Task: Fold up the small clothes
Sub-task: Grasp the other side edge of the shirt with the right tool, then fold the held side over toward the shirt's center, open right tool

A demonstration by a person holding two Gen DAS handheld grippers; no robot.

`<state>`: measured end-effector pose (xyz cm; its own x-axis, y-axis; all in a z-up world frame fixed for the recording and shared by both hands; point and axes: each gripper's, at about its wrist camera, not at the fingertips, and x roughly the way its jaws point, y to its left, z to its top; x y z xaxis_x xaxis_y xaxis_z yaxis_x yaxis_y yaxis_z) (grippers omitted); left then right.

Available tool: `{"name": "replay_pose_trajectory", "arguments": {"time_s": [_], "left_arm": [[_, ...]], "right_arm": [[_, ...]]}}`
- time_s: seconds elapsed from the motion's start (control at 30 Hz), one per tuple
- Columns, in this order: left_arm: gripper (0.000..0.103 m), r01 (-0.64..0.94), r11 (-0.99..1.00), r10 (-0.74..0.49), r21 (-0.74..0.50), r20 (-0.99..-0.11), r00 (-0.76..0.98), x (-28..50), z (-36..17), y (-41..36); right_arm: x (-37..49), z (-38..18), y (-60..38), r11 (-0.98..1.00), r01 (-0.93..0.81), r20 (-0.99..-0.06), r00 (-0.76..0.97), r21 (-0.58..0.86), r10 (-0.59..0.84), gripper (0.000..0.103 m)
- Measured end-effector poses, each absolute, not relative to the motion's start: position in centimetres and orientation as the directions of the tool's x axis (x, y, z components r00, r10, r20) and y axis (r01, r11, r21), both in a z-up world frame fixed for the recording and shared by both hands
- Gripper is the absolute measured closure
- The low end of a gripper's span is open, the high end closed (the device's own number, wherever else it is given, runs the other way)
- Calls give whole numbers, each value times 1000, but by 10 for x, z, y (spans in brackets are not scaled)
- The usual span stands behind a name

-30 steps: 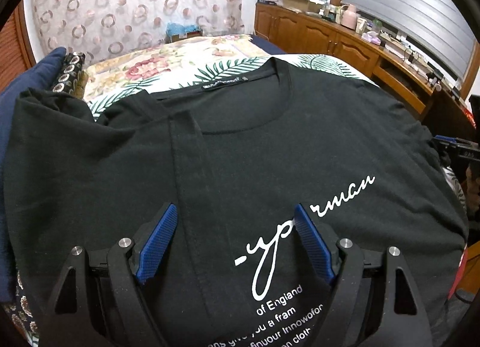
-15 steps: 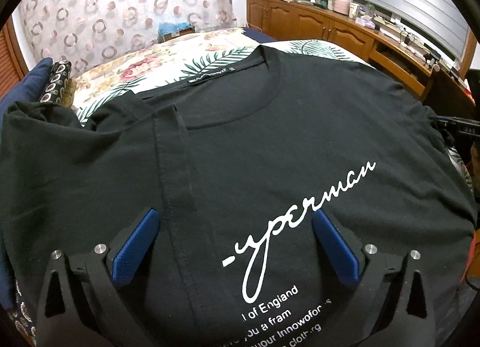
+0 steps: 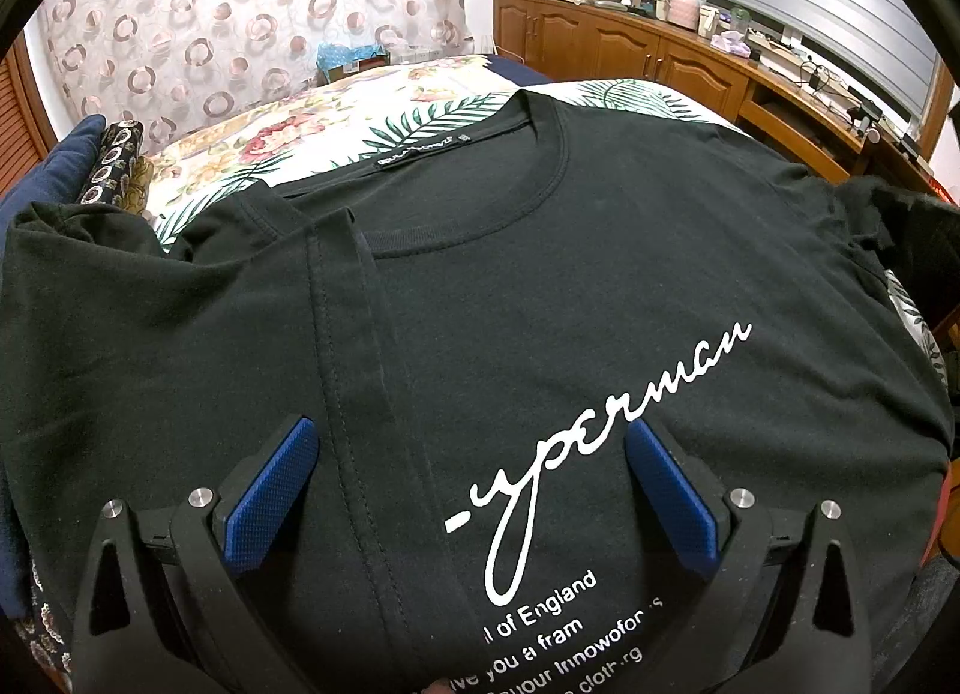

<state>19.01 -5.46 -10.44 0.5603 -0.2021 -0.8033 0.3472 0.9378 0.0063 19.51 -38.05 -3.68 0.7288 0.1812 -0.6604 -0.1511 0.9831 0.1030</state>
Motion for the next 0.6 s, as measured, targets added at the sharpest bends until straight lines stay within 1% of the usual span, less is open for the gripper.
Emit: {"name": "replay_pose_trajectory", "arguments": {"time_s": [0.1,0.23,0.33,0.43,0.57,0.6], "left_arm": [[0,347,938,-202,7,-803,560,190,-105,-55],[0,348,938,-202,7,-803,561,190,-105,-55],[0,344,939,-195,14,-801,566,189,-104,-55],[0,326,945,-184,22,-789,586,187,-101,-51],[0,309,950,-225,-36,-765,603,185,-91,-42],[0,309,950,-235,-48,-760,606,184,-89,-40]], "right_arm": [[191,-21,-357,967,-225,-615,748,118,250,98],[187,-15,-321,933,-333,-589,731,135,346,98],[189,-27,-294,907,-395,-609,687,146,397,98],[194,-49,-276,885,-430,-652,623,177,433,98],[198,-70,-264,884,-430,-686,588,184,429,98],[198,-73,-264,885,-426,-691,583,187,427,96]]}}
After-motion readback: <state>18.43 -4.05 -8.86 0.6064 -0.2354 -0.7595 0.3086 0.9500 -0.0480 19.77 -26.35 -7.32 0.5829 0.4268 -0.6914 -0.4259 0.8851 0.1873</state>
